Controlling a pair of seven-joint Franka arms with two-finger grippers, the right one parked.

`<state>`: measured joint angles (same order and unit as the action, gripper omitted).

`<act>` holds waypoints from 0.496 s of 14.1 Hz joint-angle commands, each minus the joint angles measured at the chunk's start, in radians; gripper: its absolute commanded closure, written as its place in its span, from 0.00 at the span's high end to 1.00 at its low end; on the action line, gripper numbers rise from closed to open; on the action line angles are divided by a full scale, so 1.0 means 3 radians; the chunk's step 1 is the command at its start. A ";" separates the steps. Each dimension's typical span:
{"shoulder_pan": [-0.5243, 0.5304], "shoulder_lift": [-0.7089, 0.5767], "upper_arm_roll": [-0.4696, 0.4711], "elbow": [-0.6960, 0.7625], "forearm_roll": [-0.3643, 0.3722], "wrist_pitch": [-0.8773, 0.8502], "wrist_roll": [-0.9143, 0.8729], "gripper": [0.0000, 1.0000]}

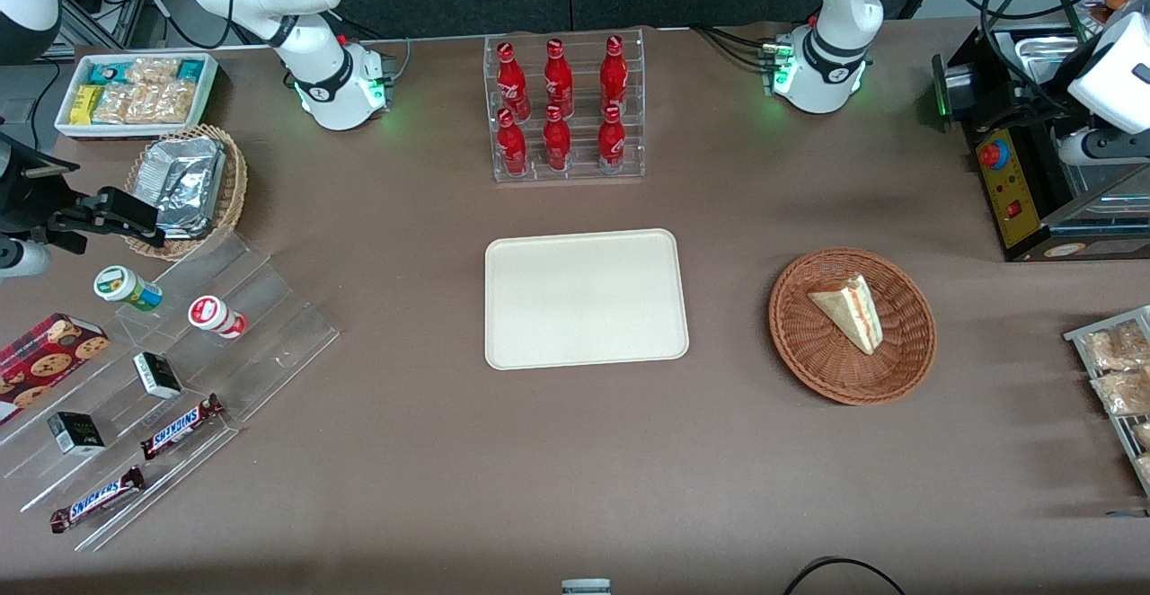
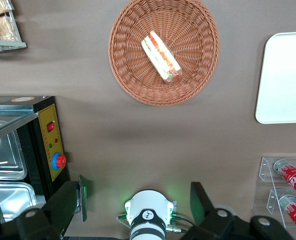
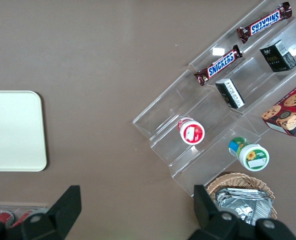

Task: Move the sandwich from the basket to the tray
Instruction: 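Move the left gripper over the wicker basket above the wrapped sandwich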

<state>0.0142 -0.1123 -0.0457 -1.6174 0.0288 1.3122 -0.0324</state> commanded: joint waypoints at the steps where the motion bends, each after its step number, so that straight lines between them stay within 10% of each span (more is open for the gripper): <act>1: 0.0009 0.0088 -0.0001 0.0074 -0.0055 -0.0038 0.0011 1.00; 7: -0.0037 0.0348 -0.0006 -0.0054 0.0001 0.0247 0.0001 1.00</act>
<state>0.0108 -0.0441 -0.0497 -1.6229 0.0278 1.3419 -0.0325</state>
